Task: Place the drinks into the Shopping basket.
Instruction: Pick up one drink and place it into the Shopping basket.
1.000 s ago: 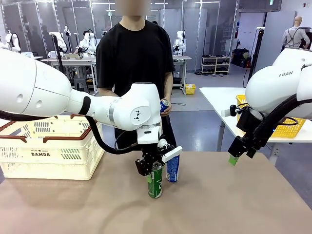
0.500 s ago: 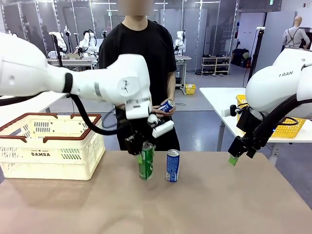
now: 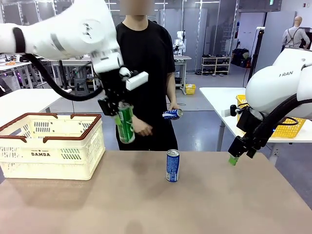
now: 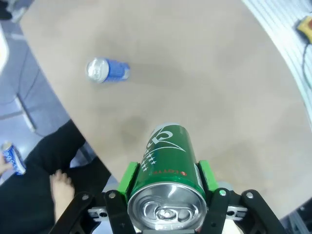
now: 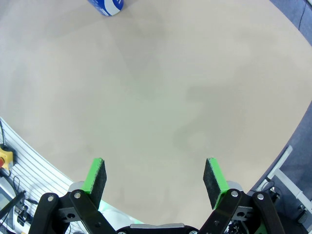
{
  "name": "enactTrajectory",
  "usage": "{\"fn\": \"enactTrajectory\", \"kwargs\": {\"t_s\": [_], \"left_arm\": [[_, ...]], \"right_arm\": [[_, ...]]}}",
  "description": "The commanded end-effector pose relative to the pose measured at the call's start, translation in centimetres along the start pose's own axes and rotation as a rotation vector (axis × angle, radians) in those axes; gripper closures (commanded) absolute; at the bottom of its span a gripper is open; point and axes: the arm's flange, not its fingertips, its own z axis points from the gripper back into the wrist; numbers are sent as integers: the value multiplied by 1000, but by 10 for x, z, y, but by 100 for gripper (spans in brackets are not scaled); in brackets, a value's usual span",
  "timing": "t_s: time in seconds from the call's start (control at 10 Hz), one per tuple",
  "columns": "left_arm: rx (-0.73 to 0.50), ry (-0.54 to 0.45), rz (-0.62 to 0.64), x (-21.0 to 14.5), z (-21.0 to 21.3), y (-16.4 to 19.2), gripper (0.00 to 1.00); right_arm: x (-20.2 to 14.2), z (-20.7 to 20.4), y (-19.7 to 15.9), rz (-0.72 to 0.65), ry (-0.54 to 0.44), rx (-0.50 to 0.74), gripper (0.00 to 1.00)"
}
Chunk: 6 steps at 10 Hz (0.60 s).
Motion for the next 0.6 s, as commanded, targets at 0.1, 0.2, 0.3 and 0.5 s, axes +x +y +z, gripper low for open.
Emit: {"fn": "enactTrajectory", "kwargs": {"t_s": [0.1, 0.2, 0.3, 0.5], "left_arm": [[-2, 3, 42, -18, 23, -13, 100], [-6, 14, 49, -20, 27, -14, 100], [-20, 18, 47, -19, 28, -16, 100], [9, 19, 50, -25, 23, -13, 100]], "right_arm": [[-1, 1, -2, 8, 8, -6, 0], [-1, 1, -2, 8, 8, -6, 0], [-1, 1, -2, 8, 8, -6, 0], [-1, 1, -2, 8, 8, -6, 0]]}}
